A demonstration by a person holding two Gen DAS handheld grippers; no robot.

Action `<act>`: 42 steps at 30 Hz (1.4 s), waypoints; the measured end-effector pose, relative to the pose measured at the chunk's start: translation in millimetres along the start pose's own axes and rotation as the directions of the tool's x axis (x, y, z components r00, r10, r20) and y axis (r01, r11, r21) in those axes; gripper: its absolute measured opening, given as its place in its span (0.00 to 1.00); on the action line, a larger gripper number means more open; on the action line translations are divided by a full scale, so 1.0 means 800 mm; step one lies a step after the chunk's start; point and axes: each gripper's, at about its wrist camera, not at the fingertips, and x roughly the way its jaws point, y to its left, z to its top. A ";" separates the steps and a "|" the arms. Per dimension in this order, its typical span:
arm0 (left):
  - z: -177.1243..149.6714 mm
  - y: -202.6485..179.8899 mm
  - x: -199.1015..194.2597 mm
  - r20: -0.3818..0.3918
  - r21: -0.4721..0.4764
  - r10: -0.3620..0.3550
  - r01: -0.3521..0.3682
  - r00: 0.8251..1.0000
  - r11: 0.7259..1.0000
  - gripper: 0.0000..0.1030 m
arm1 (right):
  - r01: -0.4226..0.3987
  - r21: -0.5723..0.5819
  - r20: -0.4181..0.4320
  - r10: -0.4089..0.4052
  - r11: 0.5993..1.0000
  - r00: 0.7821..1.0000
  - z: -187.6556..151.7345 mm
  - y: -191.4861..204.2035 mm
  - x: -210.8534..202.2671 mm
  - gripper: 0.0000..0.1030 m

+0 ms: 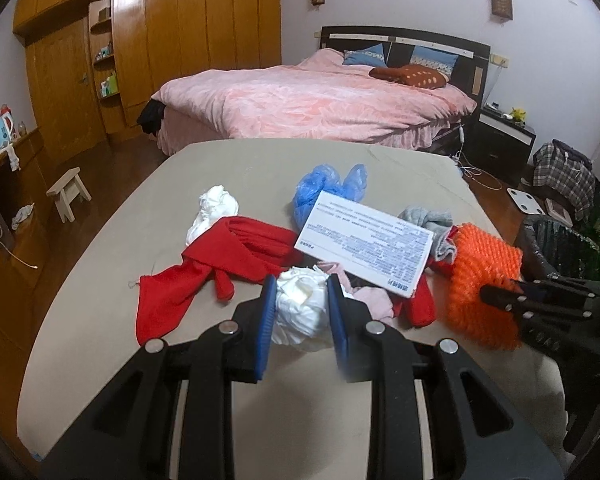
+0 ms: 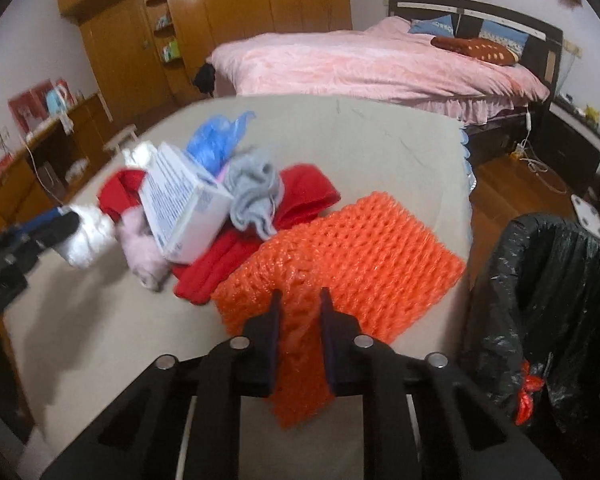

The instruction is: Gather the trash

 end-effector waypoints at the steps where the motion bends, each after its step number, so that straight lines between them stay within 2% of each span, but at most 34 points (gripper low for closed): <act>1: 0.002 -0.002 -0.002 0.004 0.002 -0.001 0.001 1.000 1.000 0.24 | -0.007 0.000 0.014 0.007 1.000 1.000 0.002 0.000 -0.007 0.16; 5: 0.010 -0.009 -0.013 0.018 0.001 -0.007 0.007 1.000 1.000 0.24 | -0.040 -0.007 0.079 0.040 0.999 0.996 0.014 0.004 -0.046 0.16; 14: 0.041 -0.048 -0.045 0.087 0.033 -0.055 0.052 0.995 0.998 0.24 | -0.040 0.002 0.189 0.039 0.999 0.981 0.040 -0.002 -0.118 0.16; 26: 0.061 -0.124 -0.063 0.126 0.092 -0.157 0.146 0.980 0.985 0.24 | 0.066 0.074 0.263 -0.083 0.995 0.961 0.037 -0.061 -0.184 0.16; 31: 0.064 -0.162 -0.068 0.131 0.122 -0.225 0.209 0.966 0.970 0.24 | 0.110 0.114 0.281 -0.138 0.987 0.950 0.028 -0.089 -0.209 0.16; 42: 0.059 -0.255 -0.075 0.112 0.221 -0.366 0.336 0.924 0.915 0.24 | 0.206 0.221 0.267 -0.263 0.953 0.927 -0.009 -0.154 -0.244 0.16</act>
